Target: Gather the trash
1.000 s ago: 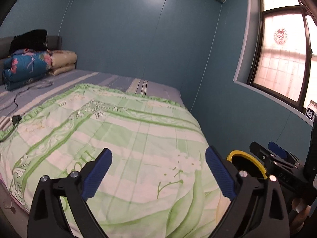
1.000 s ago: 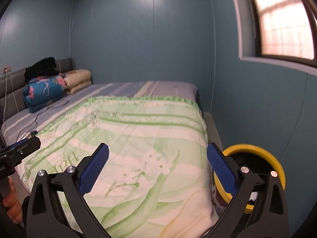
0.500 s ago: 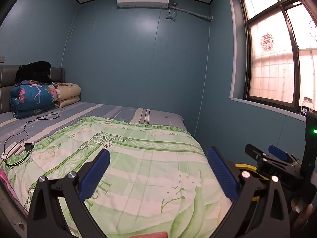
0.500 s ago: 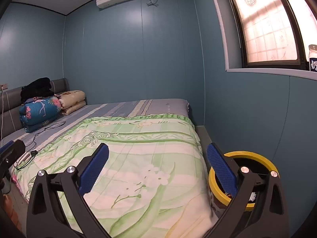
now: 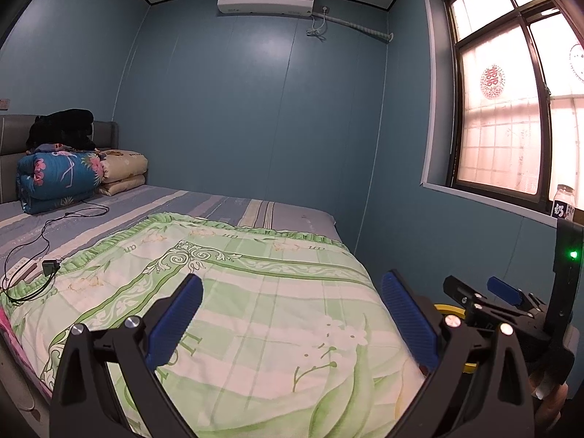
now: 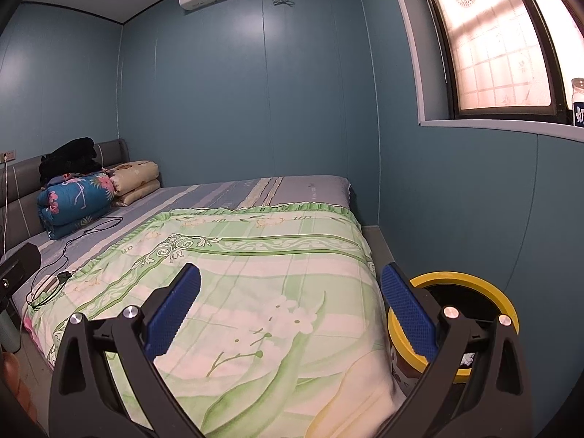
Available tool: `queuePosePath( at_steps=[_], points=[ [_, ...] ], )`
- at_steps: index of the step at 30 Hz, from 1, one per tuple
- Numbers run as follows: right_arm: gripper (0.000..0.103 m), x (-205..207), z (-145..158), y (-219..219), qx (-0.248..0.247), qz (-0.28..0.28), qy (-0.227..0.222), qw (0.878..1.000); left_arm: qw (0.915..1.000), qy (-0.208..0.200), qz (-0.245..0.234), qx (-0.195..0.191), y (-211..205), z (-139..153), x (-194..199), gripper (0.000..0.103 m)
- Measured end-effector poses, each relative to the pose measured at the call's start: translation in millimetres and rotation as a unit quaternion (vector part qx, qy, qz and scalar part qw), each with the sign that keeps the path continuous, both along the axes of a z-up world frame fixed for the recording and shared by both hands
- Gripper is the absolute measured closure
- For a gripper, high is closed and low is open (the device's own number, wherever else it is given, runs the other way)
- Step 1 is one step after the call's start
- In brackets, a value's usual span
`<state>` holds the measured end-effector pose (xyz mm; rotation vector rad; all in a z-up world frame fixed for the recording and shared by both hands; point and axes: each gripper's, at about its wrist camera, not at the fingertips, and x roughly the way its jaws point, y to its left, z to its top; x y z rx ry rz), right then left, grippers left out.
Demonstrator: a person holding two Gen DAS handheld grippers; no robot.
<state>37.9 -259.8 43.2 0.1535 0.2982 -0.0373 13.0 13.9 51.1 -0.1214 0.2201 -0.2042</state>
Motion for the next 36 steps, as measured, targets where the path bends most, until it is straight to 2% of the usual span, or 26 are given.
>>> queuePosePath(
  at_steps=[36],
  points=[
    [0.008,5.8,-5.6,-2.0,0.006,-0.001,0.017,1.0,0.9998,0.014,-0.009,-0.01,3.1,-6.1,4.3,0.008]
  ],
)
